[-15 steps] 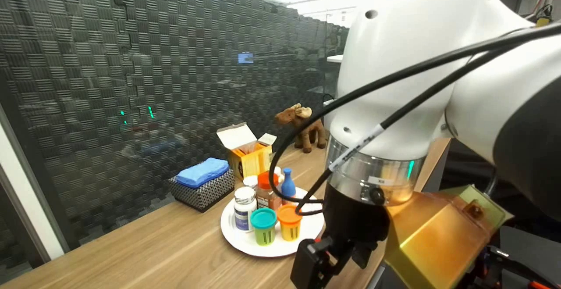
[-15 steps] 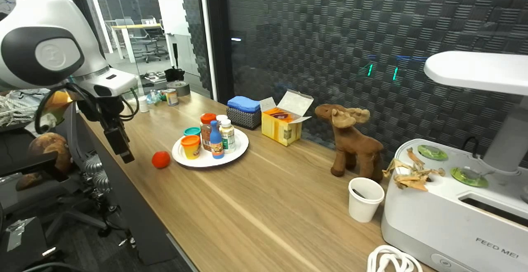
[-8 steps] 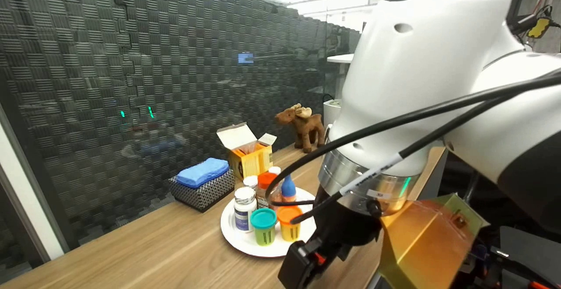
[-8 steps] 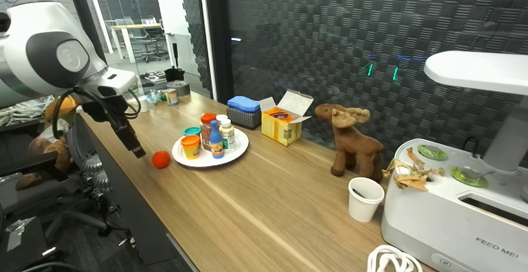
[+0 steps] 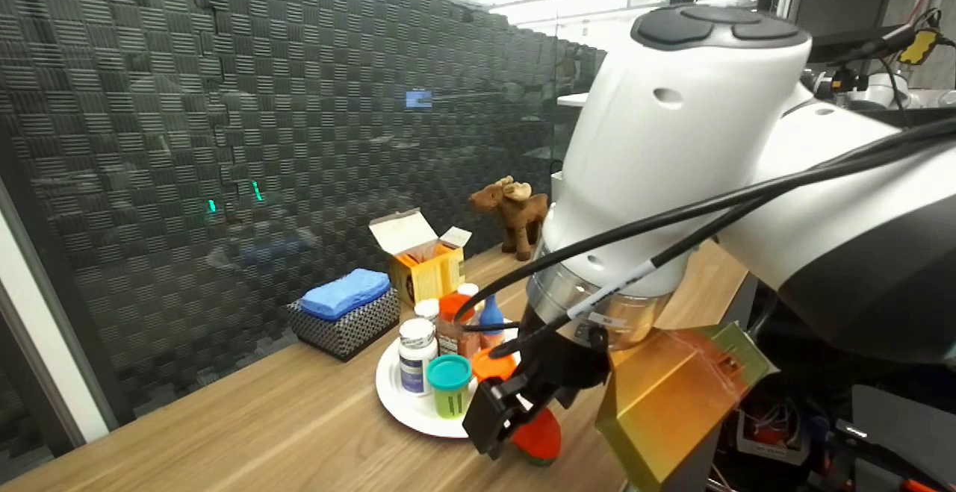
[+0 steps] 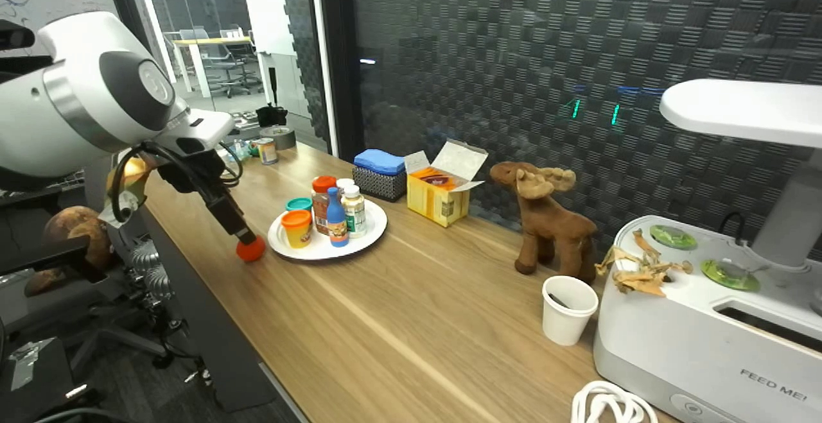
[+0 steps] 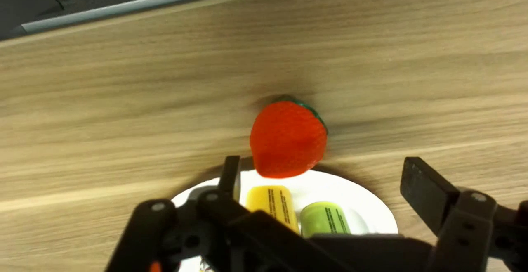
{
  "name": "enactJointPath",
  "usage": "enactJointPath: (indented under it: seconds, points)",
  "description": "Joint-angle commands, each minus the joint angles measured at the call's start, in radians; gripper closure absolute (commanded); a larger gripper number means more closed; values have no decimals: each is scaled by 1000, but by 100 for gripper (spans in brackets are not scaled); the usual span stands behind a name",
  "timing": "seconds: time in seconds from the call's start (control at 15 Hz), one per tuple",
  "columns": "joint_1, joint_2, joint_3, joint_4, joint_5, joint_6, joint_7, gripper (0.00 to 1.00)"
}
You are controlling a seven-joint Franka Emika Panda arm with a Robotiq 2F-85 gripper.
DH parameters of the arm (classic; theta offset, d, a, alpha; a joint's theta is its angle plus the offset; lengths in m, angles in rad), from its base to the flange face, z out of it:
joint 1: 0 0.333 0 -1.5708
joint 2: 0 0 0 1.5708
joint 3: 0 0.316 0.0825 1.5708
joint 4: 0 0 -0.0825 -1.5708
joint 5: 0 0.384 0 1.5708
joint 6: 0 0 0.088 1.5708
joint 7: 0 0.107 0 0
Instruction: Put the bottles and the red object on the plate
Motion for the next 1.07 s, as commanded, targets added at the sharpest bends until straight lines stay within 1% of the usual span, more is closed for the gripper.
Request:
enactJointPath:
  seconds: [0.0, 0.07, 0.33, 0.47, 0.73, 0.8, 0.87, 0.93, 1.0]
  points:
    - [15, 73, -22, 63, -78, -28, 88, 0]
    - [17, 86, -26, 72, -90, -41, 103, 0]
    - [12, 121, -29, 87, -71, -72, 106, 0]
    - [8, 128, -33, 95, -65, -71, 113, 26]
    - [-15, 97, -15, 73, 19, -87, 59, 58]
    - [-19, 79, -10, 62, 47, -101, 48, 65]
    - [-18, 64, -11, 57, 63, -120, 46, 73]
    - [-20, 48, -10, 49, 84, -147, 36, 77]
    - [-20, 36, -13, 47, 96, -173, 33, 77]
